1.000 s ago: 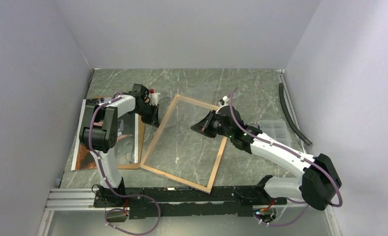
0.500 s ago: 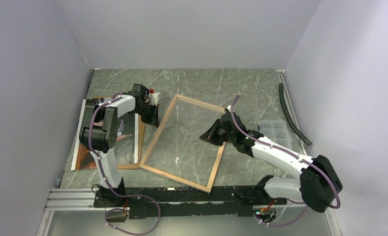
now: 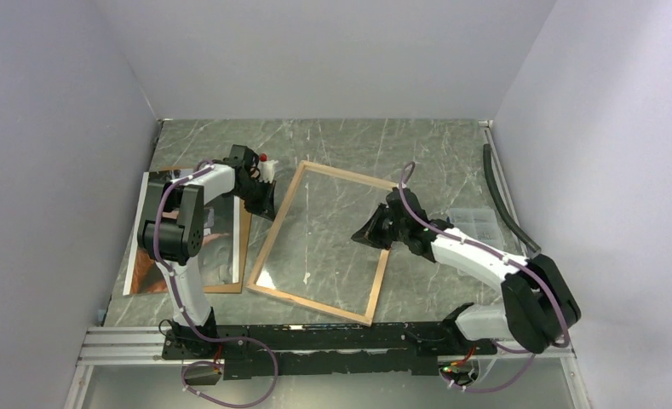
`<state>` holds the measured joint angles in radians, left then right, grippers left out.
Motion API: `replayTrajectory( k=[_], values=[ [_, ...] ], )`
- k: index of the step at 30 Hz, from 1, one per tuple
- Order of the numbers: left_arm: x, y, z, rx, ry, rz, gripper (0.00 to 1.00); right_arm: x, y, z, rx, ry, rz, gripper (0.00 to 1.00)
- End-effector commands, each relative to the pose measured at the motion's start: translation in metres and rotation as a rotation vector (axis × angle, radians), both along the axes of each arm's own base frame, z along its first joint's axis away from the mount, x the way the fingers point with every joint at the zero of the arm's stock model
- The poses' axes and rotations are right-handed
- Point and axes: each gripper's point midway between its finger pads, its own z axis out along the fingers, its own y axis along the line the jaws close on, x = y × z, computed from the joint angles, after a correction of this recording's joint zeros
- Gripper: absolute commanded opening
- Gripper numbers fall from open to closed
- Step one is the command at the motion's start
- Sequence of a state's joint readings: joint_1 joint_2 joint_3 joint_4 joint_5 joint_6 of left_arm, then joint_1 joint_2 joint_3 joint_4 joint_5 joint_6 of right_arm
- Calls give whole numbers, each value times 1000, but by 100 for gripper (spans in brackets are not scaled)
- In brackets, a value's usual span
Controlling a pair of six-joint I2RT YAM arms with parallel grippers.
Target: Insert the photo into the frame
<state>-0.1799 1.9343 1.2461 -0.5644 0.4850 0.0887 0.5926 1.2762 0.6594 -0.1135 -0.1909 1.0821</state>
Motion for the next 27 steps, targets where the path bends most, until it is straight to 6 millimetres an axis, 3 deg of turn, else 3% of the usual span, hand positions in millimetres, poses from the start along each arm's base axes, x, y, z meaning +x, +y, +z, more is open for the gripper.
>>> replayTrajectory(
  k=[1,7,13,19,23,27],
  values=[
    [-3,1,-13,55,30,-2,3,40,4,23,35,-120,29,0],
    [15,6,-8,65,3,40,3,72,3,29,17,-148,91,0],
    [18,12,-5,63,-8,60,3,78,8,19,-15,-116,188,0],
    [16,16,-1,56,-10,65,3,77,2,7,-68,-77,223,47],
    [14,16,1,50,-11,61,3,81,-2,4,-105,-61,235,62],
    [11,17,1,50,-14,58,3,85,-12,0,-176,-45,229,71]
  ],
)
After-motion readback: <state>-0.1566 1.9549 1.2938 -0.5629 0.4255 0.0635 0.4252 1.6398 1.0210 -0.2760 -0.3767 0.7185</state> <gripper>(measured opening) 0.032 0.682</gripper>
